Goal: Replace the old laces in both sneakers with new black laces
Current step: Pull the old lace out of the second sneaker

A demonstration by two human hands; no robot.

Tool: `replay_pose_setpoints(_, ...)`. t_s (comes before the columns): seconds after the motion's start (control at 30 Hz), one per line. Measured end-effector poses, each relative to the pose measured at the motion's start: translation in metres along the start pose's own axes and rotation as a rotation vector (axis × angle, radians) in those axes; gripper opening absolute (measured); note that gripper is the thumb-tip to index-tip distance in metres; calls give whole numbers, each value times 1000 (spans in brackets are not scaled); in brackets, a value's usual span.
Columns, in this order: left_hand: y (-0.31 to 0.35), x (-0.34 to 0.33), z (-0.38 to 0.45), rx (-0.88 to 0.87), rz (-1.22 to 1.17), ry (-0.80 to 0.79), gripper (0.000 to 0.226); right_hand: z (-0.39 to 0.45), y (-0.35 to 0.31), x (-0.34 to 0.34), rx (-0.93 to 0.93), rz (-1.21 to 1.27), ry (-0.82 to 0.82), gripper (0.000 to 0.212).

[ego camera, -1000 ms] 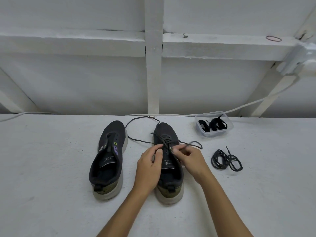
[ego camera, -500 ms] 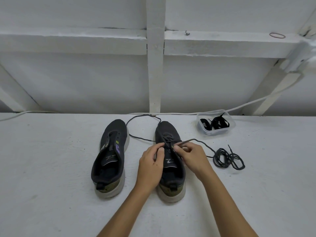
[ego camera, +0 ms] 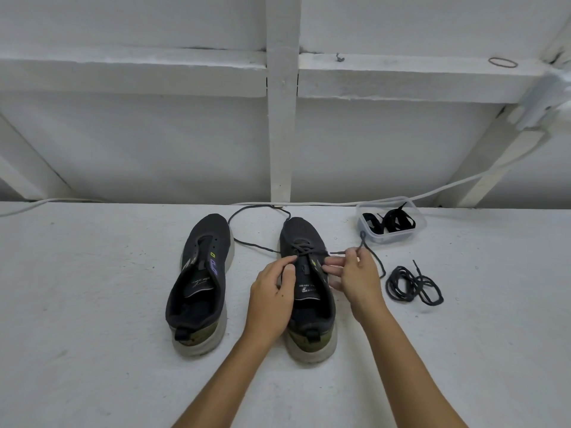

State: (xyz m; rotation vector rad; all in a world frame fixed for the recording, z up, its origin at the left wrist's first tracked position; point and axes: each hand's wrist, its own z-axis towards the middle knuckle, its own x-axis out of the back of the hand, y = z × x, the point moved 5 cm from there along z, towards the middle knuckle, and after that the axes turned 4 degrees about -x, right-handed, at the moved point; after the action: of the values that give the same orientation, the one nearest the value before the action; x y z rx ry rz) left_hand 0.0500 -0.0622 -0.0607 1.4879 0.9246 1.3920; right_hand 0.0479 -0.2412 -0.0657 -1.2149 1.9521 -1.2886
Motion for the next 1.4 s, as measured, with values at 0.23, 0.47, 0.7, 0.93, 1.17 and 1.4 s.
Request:
replay_pose_setpoints(0.23,0,6,15,151,-173,-4,27,-30,8,-1,93,-72,-85,33)
replay_pose_setpoints(0.47,8,7,43,45,71,38,11,-54,17,-11,207,-231,-248,40)
replay_pose_setpoints(0.7,24,1,59,-146,432,-134,11,-49,26,-12,164,-186,-219,48)
replay_pose_setpoints(0.93,19,7,60,-106,261,-216,6,-44,33,-14,136,-177,-230,68)
replay_pose_setpoints(1.17,11,15,68,57,16,-88,10,-43,33,-13,148,-174,-223,67)
replay_pose_setpoints(1.4,9,9,62,-86,140,-64,7,-43,34,-15,146,-180,-233,66)
